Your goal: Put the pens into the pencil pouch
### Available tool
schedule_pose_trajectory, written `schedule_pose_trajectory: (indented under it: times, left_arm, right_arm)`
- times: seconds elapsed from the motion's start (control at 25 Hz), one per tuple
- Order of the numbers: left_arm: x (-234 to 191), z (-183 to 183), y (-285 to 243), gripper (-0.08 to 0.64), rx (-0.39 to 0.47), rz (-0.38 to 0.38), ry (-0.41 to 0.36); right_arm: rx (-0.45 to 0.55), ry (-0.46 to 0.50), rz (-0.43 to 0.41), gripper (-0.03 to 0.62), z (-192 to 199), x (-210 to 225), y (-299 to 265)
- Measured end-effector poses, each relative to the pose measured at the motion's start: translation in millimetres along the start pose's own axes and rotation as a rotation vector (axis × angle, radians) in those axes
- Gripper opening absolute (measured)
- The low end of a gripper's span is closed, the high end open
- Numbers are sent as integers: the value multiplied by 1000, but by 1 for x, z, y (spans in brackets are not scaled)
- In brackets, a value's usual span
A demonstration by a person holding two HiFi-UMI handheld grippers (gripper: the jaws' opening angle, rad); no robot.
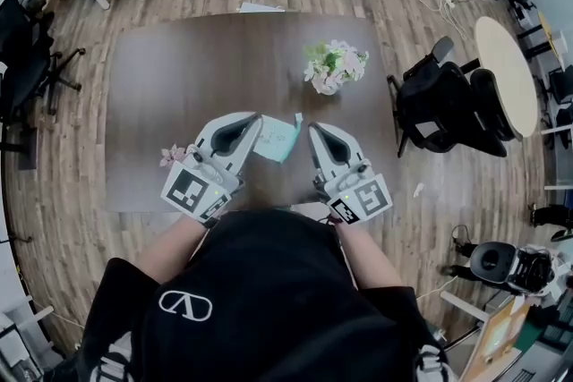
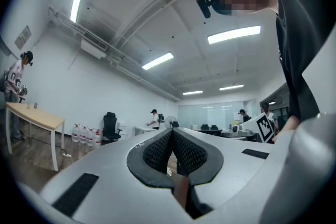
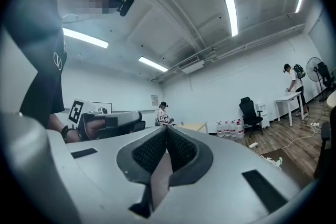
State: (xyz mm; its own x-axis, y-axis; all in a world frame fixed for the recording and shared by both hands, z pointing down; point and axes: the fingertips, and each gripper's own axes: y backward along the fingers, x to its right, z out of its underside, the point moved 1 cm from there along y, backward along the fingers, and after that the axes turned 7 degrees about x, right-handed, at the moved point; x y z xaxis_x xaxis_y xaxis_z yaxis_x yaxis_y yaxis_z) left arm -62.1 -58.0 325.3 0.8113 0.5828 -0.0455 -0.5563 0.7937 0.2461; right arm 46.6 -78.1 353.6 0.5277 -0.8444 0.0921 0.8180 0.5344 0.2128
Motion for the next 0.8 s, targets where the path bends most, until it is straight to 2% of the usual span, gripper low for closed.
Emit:
schedule_pose_trajectory:
  times: [0.24,0.52,0.8]
  left_arm:
    - [4,7,4,2,-13,-8,5]
    - [7,9,3,2,0,-19,15]
    - [3,10,-1,2,-2,-26,15]
  right_arm:
    - [5,1,4,-1,6,-5,7]
    - [7,64,28,-2,4,-1,11]
    - [11,66,46,-2,3,7,13]
